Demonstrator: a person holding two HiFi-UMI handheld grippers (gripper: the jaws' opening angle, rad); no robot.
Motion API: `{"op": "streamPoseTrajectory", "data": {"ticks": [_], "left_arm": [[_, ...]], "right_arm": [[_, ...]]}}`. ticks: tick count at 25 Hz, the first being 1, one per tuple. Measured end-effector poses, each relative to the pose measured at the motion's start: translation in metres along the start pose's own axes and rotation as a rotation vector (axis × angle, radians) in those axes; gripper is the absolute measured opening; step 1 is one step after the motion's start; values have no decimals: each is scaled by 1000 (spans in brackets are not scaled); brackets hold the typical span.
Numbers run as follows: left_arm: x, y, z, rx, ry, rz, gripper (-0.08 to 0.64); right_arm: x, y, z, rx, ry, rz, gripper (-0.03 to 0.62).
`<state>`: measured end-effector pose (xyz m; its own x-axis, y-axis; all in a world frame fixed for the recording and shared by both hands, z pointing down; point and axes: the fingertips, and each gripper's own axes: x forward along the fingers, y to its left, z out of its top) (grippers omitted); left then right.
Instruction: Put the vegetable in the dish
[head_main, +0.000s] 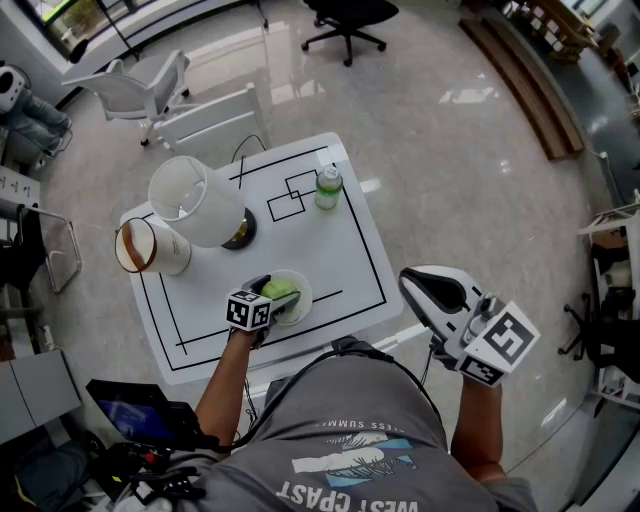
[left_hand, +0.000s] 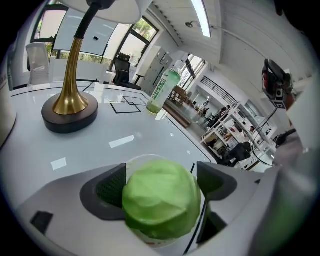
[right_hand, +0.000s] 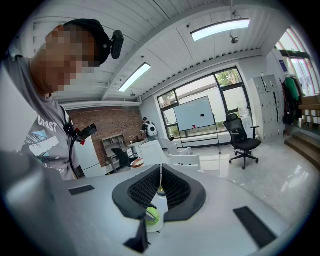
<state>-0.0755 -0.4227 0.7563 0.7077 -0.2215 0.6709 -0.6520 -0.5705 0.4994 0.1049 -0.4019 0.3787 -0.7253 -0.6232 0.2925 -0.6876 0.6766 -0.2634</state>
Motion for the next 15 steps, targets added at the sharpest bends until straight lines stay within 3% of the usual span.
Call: {"op": "streamPoseTrajectory", "data": {"ticks": [15], "left_arm": [[-4,3,2,39,-44,65,431]], "right_arm": [[-5,8,-4,0,-6,3,9]]}}
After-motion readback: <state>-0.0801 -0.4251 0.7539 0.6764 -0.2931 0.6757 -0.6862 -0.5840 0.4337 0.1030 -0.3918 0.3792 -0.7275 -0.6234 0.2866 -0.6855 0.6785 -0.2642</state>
